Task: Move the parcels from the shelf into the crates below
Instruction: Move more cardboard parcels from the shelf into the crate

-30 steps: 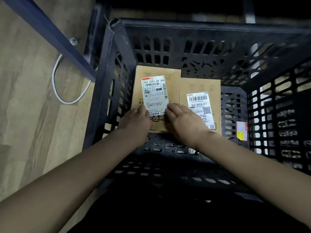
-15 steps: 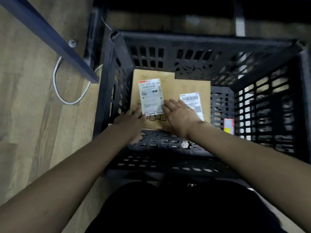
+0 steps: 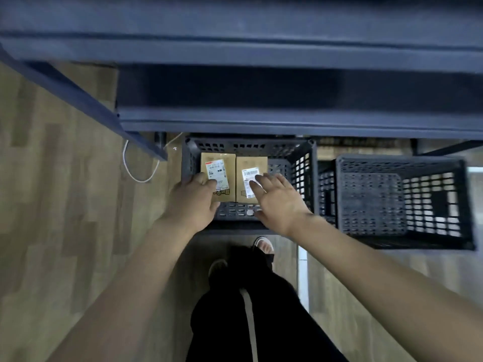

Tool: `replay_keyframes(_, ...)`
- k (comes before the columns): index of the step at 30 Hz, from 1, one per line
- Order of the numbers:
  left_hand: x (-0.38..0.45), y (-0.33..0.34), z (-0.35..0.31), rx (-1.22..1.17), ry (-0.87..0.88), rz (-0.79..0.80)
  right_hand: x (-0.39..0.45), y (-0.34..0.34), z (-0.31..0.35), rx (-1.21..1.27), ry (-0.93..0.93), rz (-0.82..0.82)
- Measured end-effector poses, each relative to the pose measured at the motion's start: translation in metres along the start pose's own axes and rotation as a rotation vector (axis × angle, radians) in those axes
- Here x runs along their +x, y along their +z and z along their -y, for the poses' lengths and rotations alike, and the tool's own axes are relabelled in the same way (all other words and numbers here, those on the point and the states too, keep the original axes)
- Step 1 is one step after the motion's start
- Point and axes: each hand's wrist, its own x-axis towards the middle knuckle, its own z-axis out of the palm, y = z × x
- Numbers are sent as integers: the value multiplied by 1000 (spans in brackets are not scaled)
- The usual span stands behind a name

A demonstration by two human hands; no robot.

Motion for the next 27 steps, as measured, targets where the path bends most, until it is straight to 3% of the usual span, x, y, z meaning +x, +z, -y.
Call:
replay_keyframes(6, -88, -113, -52, -50, -36, -269, -98, -110, 1, 61, 35, -231)
replay_keyframes(11, -137, -171, -82, -108, -68, -457, -145, -162, 3, 112, 79, -417)
replay_keyframes(19, -174, -203, -90, -157, -67, -497, -177, -187, 21, 177, 64, -552)
replay_keyframes(27, -168, -233, -54, -187, 1, -527, -151, -218, 39, 166, 115, -643)
